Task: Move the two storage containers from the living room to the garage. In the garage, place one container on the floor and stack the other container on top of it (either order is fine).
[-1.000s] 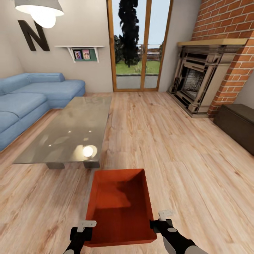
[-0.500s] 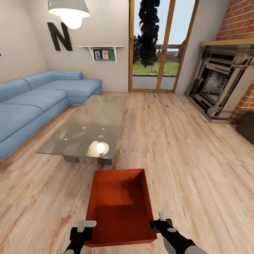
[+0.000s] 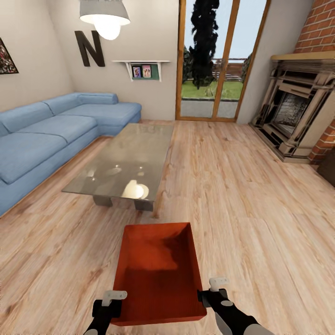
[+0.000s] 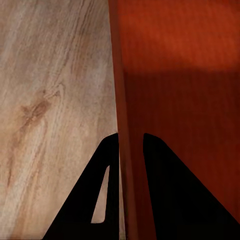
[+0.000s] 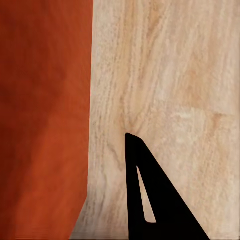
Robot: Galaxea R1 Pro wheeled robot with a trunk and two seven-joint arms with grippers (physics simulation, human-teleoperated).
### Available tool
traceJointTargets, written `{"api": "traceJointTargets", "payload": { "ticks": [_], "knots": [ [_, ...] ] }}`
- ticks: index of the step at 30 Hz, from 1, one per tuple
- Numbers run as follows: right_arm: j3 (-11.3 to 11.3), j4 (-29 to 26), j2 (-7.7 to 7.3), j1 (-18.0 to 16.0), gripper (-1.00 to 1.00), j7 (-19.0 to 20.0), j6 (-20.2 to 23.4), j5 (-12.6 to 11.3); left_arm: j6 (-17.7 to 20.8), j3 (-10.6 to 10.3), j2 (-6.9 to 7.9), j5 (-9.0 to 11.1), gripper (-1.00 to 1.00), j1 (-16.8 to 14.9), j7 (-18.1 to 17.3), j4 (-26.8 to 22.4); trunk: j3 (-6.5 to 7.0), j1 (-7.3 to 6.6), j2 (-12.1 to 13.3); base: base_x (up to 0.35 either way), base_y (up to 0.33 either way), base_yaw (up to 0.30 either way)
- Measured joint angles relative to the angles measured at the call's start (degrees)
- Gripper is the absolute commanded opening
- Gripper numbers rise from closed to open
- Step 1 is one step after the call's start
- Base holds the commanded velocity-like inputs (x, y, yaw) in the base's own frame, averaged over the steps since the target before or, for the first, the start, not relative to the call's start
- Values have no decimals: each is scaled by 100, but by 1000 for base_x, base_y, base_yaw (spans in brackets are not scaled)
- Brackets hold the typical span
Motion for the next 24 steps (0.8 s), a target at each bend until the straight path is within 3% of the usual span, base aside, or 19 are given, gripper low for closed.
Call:
{"api": "traceJointTargets", "payload": {
  "ticks": [6, 24],
  "knots": [
    [0, 2, 0, -1, -100, 1, 0, 0, 0, -1, 0, 1, -100, 1, 1, -2, 0, -1, 0, -31, 0, 171],
    [1, 2, 0, -1, -100, 1, 0, 0, 1, 0, 1, -1, -100, 1, 0, -2, 0, -1, 0, -1, 0, 285]
  ]
}}
